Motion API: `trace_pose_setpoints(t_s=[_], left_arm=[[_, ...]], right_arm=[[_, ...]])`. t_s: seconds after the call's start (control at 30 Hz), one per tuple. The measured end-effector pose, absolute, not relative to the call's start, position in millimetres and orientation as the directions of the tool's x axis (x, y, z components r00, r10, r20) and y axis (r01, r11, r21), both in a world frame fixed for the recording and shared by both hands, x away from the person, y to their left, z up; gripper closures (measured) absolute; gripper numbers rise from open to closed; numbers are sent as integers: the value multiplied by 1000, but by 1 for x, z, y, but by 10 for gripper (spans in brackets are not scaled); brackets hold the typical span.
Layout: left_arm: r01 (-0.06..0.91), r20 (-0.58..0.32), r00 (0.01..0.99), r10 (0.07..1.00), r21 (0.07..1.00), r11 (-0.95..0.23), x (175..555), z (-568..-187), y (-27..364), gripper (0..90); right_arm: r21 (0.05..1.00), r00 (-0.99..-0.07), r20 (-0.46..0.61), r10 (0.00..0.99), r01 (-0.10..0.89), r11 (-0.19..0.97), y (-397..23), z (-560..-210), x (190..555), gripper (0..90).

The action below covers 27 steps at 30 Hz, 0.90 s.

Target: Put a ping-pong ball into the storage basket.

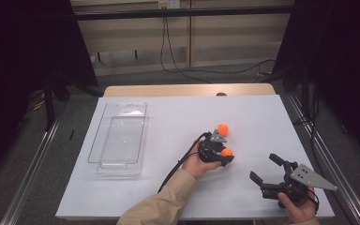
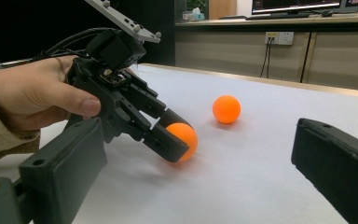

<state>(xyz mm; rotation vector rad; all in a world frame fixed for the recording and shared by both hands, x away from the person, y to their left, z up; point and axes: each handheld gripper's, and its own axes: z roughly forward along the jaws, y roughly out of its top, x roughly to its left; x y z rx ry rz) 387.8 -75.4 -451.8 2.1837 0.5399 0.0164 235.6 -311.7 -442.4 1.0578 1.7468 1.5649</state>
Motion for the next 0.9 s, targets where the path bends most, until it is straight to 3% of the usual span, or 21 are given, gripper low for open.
trace_pose_setpoints(t_s=[0.9], left_arm=[[426,-230,887,401,741,-519,389,-441,-47,510]], right_arm=[[981,-532,100,841,192,5,-311,-443,236,25]])
